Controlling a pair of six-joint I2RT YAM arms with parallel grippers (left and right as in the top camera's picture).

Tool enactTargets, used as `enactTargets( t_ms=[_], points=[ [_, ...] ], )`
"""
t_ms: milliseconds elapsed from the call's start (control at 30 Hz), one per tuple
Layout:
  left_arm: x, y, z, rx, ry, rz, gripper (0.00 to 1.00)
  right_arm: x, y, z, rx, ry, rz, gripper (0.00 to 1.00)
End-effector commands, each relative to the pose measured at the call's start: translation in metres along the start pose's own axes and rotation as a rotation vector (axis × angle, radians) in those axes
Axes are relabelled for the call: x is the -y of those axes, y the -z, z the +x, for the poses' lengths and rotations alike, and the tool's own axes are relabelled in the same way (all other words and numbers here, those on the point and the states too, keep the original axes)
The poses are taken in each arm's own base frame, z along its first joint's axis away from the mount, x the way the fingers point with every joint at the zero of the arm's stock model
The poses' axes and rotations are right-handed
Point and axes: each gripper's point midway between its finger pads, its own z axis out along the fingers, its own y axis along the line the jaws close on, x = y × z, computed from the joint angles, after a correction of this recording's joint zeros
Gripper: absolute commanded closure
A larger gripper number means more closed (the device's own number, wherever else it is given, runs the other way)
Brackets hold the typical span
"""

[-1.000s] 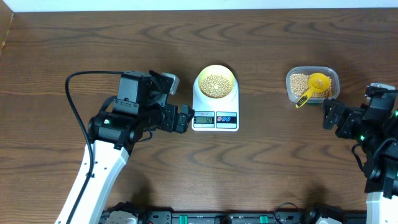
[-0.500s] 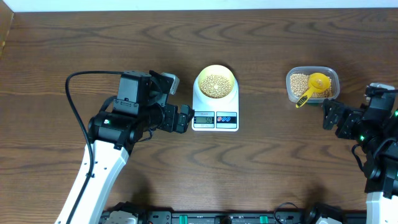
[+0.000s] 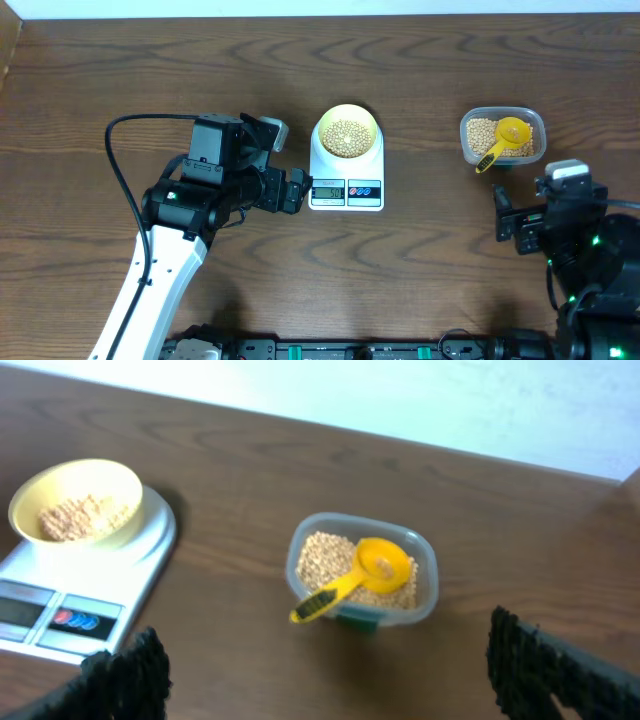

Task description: Scoop item into bowl and weigh 50g on scale

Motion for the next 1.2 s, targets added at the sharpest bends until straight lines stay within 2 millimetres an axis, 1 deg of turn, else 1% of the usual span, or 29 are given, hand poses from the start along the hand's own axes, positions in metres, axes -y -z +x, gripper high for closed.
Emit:
enactTargets(
  t_ms=[0, 100, 167, 300, 400, 833, 967, 1067, 1167],
  points=[
    [-0.002, 0.000, -0.001, 0.003, -0.007, -0.008, 0.02, 0.003, -0.004, 0.017, 0.016, 0.031, 0.051, 0.01],
    [-0.002, 0.000, -0.001, 0.003, -0.007, -0.008, 0.02, -0.001, -0.004, 0.021, 0.084, 0.042, 0.055, 0.01],
    [-0.002, 0.000, -0.001, 0.003, -0.007, -0.008, 0.02, -0.003, -0.001, 0.024, 0.162, 0.050, 0.070, 0.01],
    [-0.002, 0.000, -0.001, 0.003, -0.007, -0.008, 0.02, -0.010, 0.001, 0.032, 0.241, 0.064, 0.063, 0.01],
    [-0.002, 0.000, -0.001, 0.003, -0.007, -0.008, 0.02, -0.013, -0.003, 0.041, 0.278, 0.070, 0.065, 0.01],
    [-0.002, 0.000, -0.001, 0.003, -0.007, -0.008, 0.02, -0.018, -0.029, 0.069, 0.382, 0.080, 0.079, 0.01],
    [-0.002, 0.000, -0.001, 0.003, -0.007, -0.008, 0.02, -0.023, -0.034, 0.074, 0.384, 0.084, 0.063, 0.01],
    [-0.002, 0.000, -0.001, 0.003, -0.007, -0.008, 0.02, -0.023, -0.037, 0.077, 0.388, 0.087, 0.067, 0.01],
    [-0.002, 0.000, -0.001, 0.003, -0.007, -0.008, 0.02, -0.022, -0.037, 0.078, 0.379, 0.129, 0.082, 0.01]
  ],
)
